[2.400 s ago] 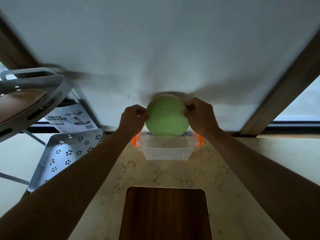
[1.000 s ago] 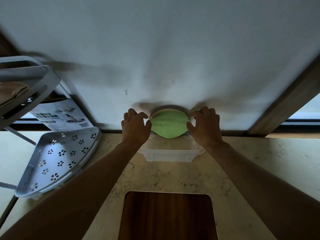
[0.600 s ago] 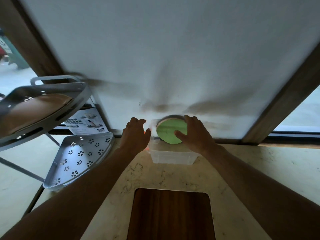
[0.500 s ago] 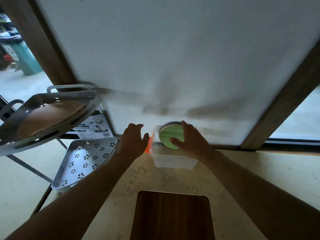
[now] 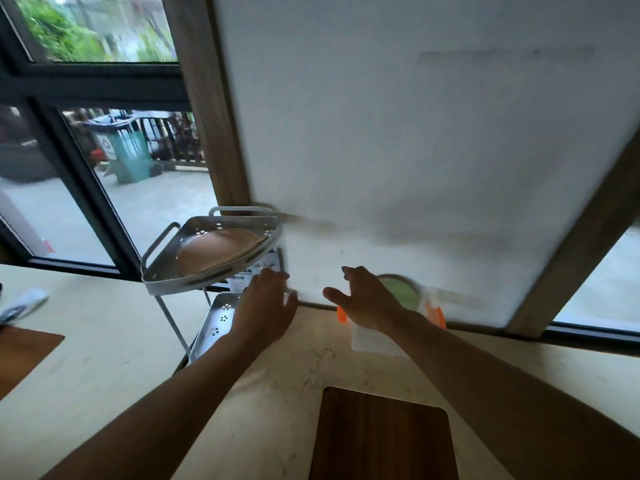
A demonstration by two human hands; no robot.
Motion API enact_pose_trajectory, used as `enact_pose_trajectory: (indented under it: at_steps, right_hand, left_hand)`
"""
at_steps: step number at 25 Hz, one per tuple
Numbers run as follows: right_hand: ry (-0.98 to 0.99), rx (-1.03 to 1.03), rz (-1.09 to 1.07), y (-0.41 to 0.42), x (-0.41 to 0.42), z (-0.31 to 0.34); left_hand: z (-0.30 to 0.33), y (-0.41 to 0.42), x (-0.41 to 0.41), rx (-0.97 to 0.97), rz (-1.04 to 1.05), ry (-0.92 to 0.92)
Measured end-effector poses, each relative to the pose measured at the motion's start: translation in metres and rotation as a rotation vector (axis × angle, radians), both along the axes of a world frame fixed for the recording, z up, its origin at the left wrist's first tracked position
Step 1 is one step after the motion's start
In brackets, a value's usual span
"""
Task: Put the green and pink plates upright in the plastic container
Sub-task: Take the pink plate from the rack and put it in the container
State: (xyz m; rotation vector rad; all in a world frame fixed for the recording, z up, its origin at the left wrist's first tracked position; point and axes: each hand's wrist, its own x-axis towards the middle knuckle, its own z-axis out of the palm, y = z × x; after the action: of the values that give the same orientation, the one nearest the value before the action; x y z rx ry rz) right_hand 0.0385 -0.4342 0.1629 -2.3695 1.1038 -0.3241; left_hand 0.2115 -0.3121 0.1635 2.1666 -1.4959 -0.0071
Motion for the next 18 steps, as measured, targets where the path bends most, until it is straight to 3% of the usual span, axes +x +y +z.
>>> enact_pose_trajectory:
  at_steps: [12,18]
  right_hand:
    - [-0.126,-0.080,0.103,0.054,0.106,0.028]
    - [-0.211,0.090,0.026,0.057,0.159,0.024]
  left_hand:
    - [0.040,0.070,0.091,-0.194,0.063,-0.197]
    - [0.033,0.061,0.120,-0.122,0.052,-0.162]
